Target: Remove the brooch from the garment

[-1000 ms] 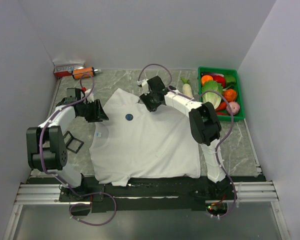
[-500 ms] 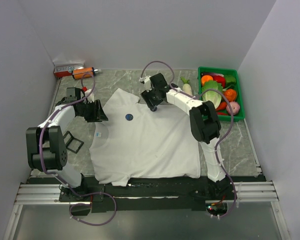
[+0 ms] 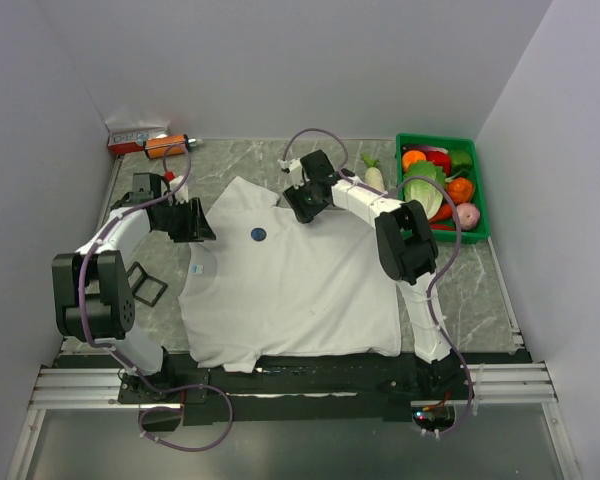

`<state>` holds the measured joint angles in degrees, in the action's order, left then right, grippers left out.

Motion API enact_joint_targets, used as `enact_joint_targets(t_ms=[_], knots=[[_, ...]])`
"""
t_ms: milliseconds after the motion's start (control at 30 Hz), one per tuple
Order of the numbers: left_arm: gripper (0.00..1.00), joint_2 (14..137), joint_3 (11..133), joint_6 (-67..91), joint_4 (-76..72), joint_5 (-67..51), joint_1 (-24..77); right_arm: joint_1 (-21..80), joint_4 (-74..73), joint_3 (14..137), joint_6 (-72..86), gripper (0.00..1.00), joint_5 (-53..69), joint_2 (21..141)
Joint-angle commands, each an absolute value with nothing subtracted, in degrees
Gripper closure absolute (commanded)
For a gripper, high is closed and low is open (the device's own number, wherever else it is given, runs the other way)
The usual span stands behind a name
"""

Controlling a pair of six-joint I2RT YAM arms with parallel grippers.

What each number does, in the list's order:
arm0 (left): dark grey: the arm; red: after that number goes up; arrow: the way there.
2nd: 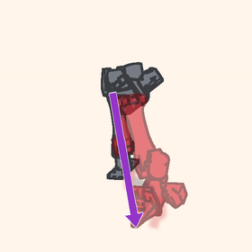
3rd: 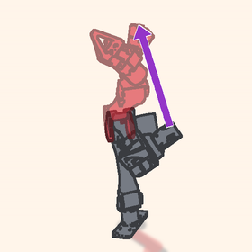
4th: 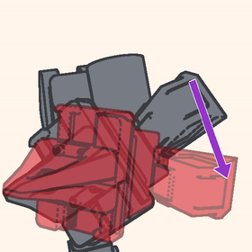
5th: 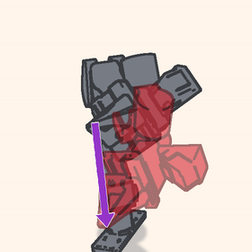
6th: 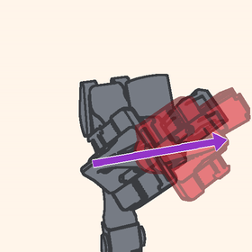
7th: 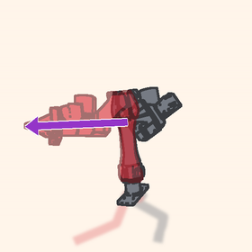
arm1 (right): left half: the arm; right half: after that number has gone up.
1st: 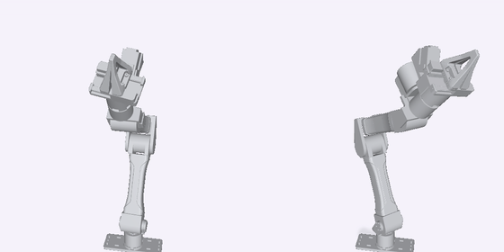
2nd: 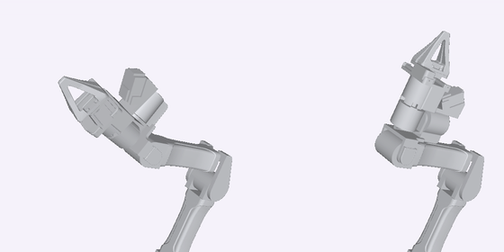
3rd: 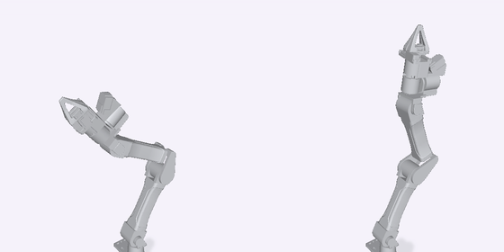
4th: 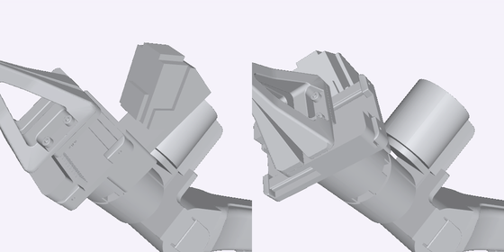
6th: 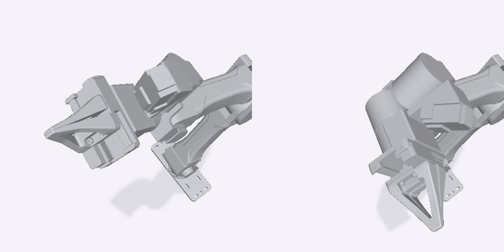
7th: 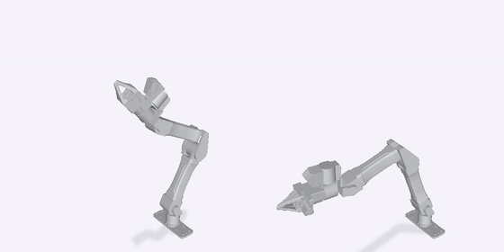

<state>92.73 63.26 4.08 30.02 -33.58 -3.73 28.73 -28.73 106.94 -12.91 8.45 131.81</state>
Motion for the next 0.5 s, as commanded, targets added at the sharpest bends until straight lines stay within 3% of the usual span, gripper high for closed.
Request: enact_joint_targets(t_ms=[0, 200, 467], knots=[[0.48, 93.3, 65.6, 3.8, 29.7, -34.3, -3.7, 29.0, -29.2, 108.8, -13.3, 0.37, 8.7, 132.8], [0.48, 93.1, 65.8, 3.7, 29.6, -33.9, -3.7, 29.4, -31.0, 109.9, -14.1, 0.38, 8.2, 133.5], [0.48, 91.0, 66.3, 2.1, 30.9, -32.5, -3.6, 29.2, -41.1, 123.6, -15.6, 0.4, 9.1, 140.7]])
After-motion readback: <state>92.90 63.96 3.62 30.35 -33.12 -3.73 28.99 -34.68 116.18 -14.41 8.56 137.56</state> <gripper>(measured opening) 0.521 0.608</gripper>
